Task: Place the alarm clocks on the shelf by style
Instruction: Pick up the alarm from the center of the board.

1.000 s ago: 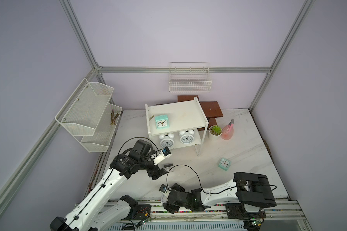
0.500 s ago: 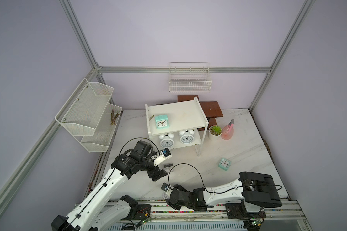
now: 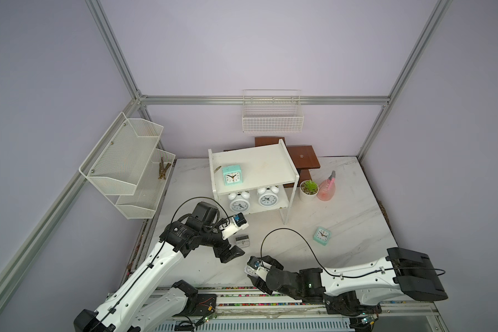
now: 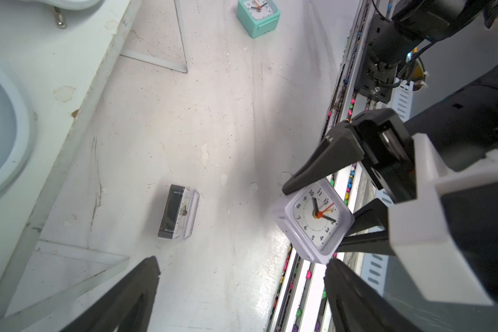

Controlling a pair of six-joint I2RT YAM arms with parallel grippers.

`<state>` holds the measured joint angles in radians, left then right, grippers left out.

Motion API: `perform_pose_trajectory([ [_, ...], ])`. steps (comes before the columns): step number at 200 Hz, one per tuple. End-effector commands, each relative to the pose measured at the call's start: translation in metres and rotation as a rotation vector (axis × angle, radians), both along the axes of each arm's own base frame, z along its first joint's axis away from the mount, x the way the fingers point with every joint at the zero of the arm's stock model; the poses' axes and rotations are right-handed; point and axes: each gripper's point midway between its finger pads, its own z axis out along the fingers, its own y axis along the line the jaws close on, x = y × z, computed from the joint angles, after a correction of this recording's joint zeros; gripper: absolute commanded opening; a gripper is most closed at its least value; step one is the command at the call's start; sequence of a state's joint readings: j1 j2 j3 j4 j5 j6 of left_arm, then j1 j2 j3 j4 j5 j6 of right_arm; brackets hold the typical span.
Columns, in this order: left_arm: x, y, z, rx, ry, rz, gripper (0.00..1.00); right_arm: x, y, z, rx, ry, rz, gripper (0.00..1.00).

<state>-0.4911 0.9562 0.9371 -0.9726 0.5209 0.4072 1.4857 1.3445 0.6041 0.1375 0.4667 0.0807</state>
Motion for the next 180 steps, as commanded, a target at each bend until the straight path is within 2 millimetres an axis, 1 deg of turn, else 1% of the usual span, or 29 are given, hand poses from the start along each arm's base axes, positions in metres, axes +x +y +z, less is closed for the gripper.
perform_pose_trajectory([
  [1, -0.004, -0.013, 0.008, -0.08, 0.032, -0.046, 0.94, 0.011, -0.004, 0.043, 0.122, -0.164, 0.008, 0.44],
  [25, -0.003, -0.018, 0.008, -0.095, 0.072, -0.049, 0.94, 0.017, -0.015, 0.065, 0.174, -0.259, -0.011, 0.44],
  [46, -0.004, -0.024, 0.009, -0.116, 0.109, -0.066, 0.94, 0.02, -0.018, 0.076, 0.198, -0.313, -0.025, 0.44],
  [58, -0.005, -0.027, 0.01, -0.131, 0.131, -0.078, 0.95, 0.021, -0.018, 0.079, 0.206, -0.336, -0.026, 0.45],
  [98, -0.008, -0.037, 0.012, -0.176, 0.205, -0.109, 0.95, 0.023, -0.01, 0.078, 0.192, -0.369, -0.024, 0.44],
  [147, -0.011, -0.042, 0.012, -0.198, 0.25, -0.131, 0.94, 0.026, -0.003, 0.077, 0.165, -0.403, -0.025, 0.45],
  [180, -0.011, -0.042, 0.009, -0.196, 0.27, -0.135, 0.87, 0.026, -0.002, 0.079, 0.163, -0.415, -0.022, 0.45],
])
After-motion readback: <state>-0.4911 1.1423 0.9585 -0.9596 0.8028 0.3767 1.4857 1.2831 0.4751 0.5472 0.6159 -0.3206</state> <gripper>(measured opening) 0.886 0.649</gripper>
